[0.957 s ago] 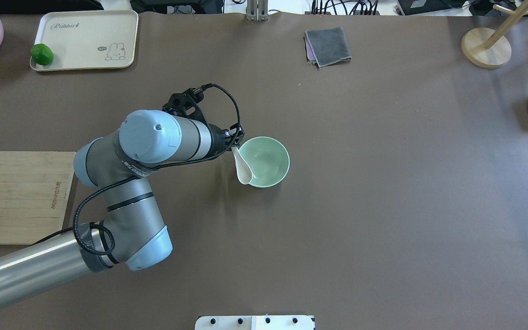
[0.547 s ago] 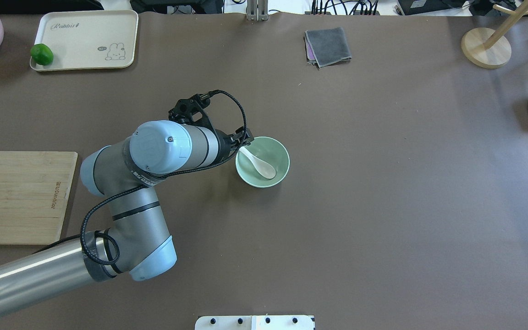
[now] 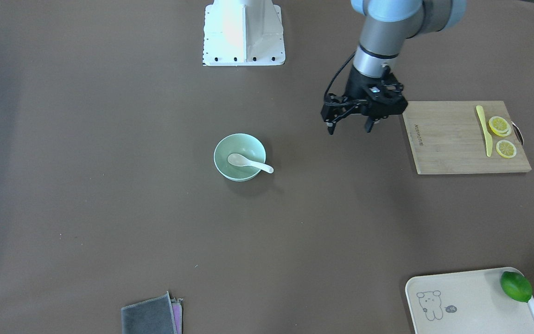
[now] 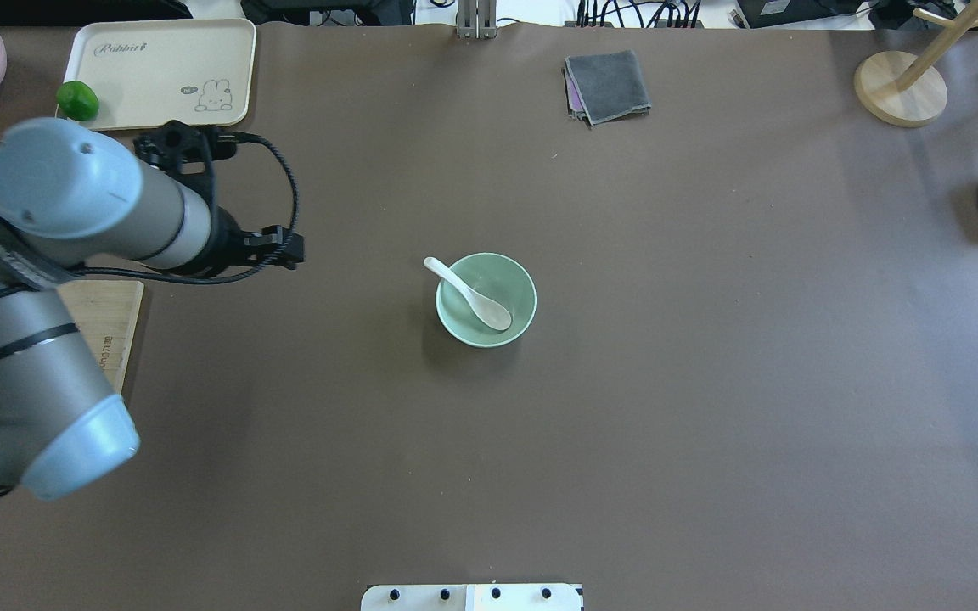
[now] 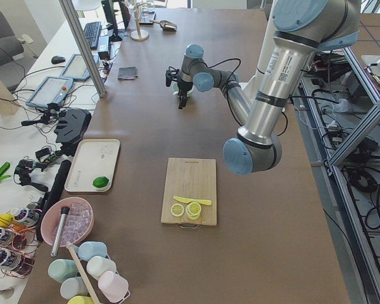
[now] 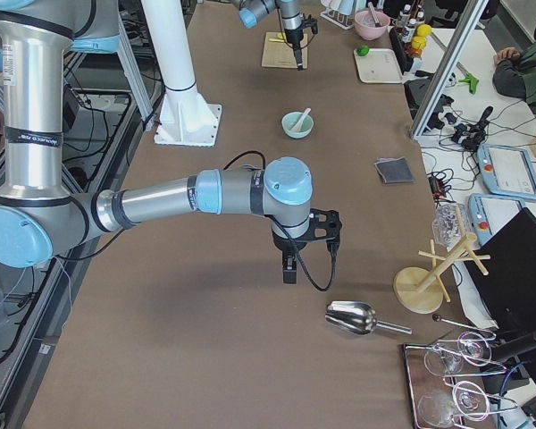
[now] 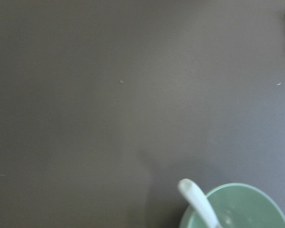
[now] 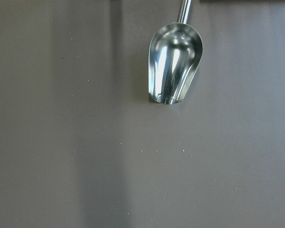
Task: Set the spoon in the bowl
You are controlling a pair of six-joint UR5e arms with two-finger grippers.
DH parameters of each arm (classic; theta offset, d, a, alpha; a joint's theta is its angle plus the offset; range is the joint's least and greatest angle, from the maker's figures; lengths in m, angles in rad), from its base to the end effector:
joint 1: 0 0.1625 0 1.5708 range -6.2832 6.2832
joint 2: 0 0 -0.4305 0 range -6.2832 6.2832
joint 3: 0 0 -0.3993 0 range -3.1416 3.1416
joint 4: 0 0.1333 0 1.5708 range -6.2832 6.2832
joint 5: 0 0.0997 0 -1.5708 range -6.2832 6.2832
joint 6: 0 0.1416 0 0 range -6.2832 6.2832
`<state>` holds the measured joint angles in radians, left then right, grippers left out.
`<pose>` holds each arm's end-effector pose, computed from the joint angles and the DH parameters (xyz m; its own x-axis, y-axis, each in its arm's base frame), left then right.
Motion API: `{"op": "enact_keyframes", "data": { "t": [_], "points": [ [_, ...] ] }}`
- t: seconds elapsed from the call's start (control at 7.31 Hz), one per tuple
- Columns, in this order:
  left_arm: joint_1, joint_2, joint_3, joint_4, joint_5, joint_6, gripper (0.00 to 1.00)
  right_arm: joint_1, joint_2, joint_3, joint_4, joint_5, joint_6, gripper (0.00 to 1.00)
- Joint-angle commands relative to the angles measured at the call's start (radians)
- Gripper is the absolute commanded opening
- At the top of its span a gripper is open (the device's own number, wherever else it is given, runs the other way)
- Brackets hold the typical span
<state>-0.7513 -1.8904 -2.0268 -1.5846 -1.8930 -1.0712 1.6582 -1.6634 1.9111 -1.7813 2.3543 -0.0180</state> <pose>0.3678 -0.4646 0.3154 0.6833 -0.0164 -0.7300 0.1775 0.9735 0.1444 0.0726 -0.4460 0.5898 0.7095 0.0178 0.7045 -0.0745 0.9960 0.0499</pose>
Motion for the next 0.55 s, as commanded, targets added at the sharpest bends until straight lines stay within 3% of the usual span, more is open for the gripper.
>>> {"op": "enact_keyframes", "data": {
  "t": [0.0, 0.27, 0.41],
  "points": [
    [-0.354, 0.259, -0.044, 0.031, -0.282, 0.614, 0.98, 0.0, -0.002, -0.004, 0.0, -0.003, 0.0, 1.0],
    [-0.656, 0.352, 0.087, 0.038, -0.402, 1.124, 0.98, 0.0, -0.012, -0.006, 0.002, -0.006, -0.014, 1.0],
    [-0.739, 0.366, 0.118, 0.038, -0.4, 1.167, 0.98, 0.0, -0.016, -0.009, 0.002, -0.006, -0.013, 1.0]
  ]
}}
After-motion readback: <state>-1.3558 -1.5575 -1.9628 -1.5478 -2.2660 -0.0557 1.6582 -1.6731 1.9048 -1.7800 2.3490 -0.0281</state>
